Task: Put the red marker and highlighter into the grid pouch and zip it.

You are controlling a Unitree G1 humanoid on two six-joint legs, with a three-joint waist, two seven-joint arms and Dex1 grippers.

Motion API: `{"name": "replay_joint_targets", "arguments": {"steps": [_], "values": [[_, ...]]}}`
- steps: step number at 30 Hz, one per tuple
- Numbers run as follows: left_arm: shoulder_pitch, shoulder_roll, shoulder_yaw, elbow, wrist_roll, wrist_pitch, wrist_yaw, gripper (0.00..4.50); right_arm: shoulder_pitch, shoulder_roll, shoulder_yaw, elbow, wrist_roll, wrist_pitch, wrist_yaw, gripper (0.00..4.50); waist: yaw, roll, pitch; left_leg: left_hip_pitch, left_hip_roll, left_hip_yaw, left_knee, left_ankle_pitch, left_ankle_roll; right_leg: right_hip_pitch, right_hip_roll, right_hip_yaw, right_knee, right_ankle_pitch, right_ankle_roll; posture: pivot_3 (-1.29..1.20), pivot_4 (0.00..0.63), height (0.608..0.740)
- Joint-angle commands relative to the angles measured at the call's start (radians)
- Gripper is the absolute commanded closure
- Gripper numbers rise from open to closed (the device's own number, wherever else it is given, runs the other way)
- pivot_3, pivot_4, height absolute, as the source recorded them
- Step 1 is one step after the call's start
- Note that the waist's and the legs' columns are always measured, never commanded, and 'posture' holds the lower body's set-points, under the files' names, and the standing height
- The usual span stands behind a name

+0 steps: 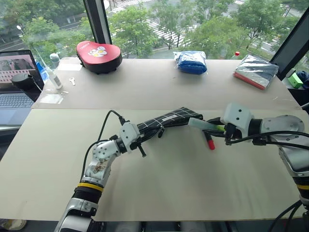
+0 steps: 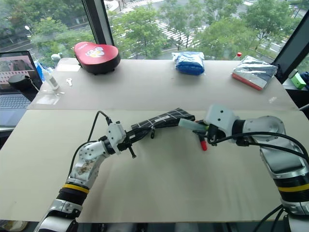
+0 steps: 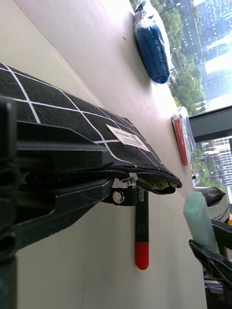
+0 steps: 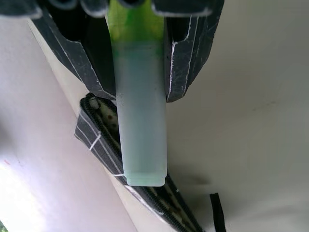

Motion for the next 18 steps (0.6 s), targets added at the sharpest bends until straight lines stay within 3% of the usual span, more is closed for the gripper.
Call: {"name": "replay_joint_targets", "arguments": {"steps": [1, 12, 18], "values": [[-0.004, -0.008, -0.001, -0.038, 0.0, -0.025, 0.007, 4.5, -0.039, 0.018, 0.022, 0.015, -0.036, -0.035, -0.002, 3.47, 0.0, 0.0, 0.0, 0.0, 0.0, 0.0, 0.0, 0.0, 0.0, 0.0, 0.0, 0.0, 0.0, 0.0, 0.0, 0.0, 0.15, 0.74], [-0.003, -0.005, -0.006, -0.045, 0.007, -0.022, 0.004, 4.5, -0.141, 0.085, 0.081, 0.076, -0.077, -0.042, 0.018, 3.47, 0.0, 0.0, 0.0, -0.001, 0.0, 0.0, 0.0, 0.001, -0.001, -0.001, 0.0, 0.0, 0.0, 0.0, 0.0, 0.0, 0.15, 0.74], [0.005, -0.001, -0.009, -0.046, 0.015, -0.027, 0.002, 4.5, -0.168, 0.069, 0.125, 0.116, -0.143, -0.079, 0.046, 3.47, 0.001, 0.0, 0.0, -0.001, 0.0, 0.0, 0.0, 0.001, -0.001, -0.001, 0.0, 0.0, 0.0, 0.0, 0.0, 0.0, 0.15, 0.74]]}}
